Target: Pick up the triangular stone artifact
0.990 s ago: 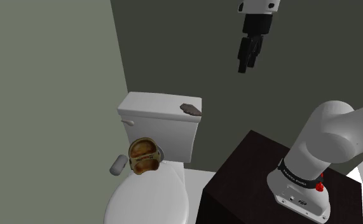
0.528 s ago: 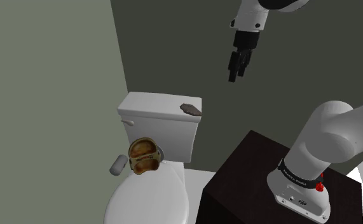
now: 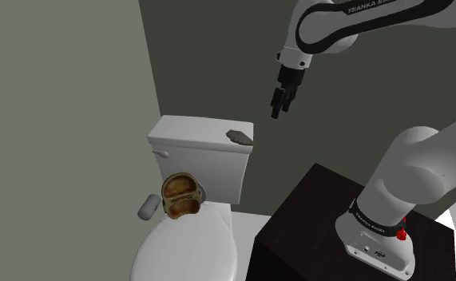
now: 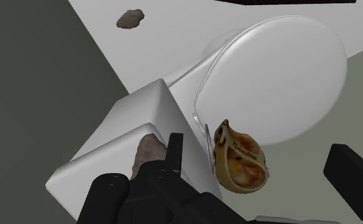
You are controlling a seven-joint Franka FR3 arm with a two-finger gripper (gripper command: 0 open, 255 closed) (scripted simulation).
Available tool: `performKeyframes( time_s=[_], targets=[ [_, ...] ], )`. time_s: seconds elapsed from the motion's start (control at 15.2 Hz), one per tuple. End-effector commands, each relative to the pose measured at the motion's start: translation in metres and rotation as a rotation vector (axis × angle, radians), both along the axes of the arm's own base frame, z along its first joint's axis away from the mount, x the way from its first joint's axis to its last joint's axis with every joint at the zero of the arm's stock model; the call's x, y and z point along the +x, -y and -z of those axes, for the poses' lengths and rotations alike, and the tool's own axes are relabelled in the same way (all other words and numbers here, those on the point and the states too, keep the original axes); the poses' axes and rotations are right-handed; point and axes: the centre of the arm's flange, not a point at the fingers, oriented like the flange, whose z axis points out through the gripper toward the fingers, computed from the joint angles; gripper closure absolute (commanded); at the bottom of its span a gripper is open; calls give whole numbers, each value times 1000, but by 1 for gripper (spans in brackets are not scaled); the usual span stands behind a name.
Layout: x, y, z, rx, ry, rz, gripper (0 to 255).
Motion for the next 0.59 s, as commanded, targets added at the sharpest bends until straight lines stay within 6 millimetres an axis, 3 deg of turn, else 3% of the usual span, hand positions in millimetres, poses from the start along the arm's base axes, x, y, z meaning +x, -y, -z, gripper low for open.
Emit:
performKeyframes(
  time_s=[0.0, 0.53],
  targets=[
    [15, 7, 20, 8, 17, -2, 0],
    [72, 36, 102, 45, 72, -8, 0]
  ],
)
